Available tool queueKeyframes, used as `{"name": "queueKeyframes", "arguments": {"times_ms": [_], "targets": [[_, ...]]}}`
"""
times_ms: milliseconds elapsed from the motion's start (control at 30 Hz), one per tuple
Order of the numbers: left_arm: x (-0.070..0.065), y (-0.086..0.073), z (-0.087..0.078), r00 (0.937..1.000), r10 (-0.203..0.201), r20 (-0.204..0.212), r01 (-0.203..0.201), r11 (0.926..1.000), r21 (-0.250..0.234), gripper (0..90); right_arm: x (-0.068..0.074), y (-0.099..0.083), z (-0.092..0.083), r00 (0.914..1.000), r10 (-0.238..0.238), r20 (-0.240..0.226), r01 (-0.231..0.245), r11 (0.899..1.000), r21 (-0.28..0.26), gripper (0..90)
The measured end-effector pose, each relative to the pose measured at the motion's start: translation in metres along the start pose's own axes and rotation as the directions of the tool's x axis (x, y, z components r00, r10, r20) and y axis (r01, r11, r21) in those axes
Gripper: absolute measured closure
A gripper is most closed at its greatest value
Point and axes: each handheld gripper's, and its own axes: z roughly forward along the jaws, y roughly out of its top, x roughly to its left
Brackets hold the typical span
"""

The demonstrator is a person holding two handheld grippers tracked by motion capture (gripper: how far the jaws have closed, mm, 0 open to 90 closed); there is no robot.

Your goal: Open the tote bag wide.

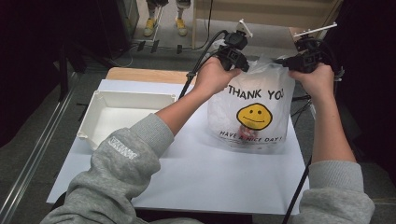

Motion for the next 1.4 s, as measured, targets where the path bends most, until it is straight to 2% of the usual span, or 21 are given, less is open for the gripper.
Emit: {"name": "queueKeyframes", "arguments": {"times_ms": [67,233,300,333,433,633,767,867,967,1233,1400], "targets": [[-0.002,-0.002,-0.001,1.0000,0.004,0.006,-0.004,1.0000,-0.001,90.0,0.001,-0.003,-0.001,1.0000,-0.002,-0.001,0.002,1.000,-0.003,88.1],[-0.014,-0.011,-0.007,0.9987,0.043,0.028,-0.043,0.9991,-0.002,90.0,0.009,-0.018,-0.012,0.9999,-0.014,0.002,0.014,1.000,0.022,88.2],[-0.016,-0.013,-0.008,0.9984,0.044,0.037,-0.044,0.9990,-0.005,90.0,0.011,-0.020,-0.014,0.9998,-0.017,0.004,0.017,0.999,0.028,88.2],[-0.020,-0.016,-0.011,0.9973,0.060,0.042,-0.060,0.9982,-0.005,90.0,0.015,-0.026,-0.018,0.9996,-0.025,0.010,0.025,0.999,0.031,88.3],[-0.024,-0.019,-0.012,0.9964,0.073,0.043,-0.073,0.9973,-0.007,90.0,0.018,-0.033,-0.022,0.9995,-0.024,0.019,0.024,0.999,0.031,88.4],[-0.035,-0.034,-0.017,0.9909,0.110,0.078,-0.109,0.9940,-0.013,90.0,0.029,-0.059,-0.032,0.9992,-0.019,0.036,0.018,1.000,0.016,88.4],[-0.037,-0.039,-0.017,0.9891,0.130,0.070,-0.129,0.9915,-0.020,89.6,0.035,-0.068,-0.034,0.9987,-0.027,0.043,0.027,1.000,0.003,88.3],[-0.036,-0.043,-0.017,0.9888,0.131,0.073,-0.129,0.9912,-0.030,89.3,0.041,-0.078,-0.037,0.9984,-0.032,0.047,0.033,0.999,-0.023,88.3],[-0.034,-0.045,-0.017,0.9892,0.129,0.069,-0.127,0.9913,-0.036,88.9,0.046,-0.092,-0.041,0.9995,-0.018,0.025,0.019,0.998,-0.067,88.4],[-0.030,-0.040,-0.022,0.9902,0.126,0.059,-0.123,0.9907,-0.058,88.3,0.051,-0.112,-0.044,0.9997,-0.017,0.021,0.018,0.998,-0.053,88.4],[-0.030,-0.034,-0.023,0.9914,0.117,0.058,-0.113,0.9908,-0.075,88.2,0.061,-0.128,-0.052,0.9998,-0.021,0.006,0.021,0.997,-0.075,88.1]]}}
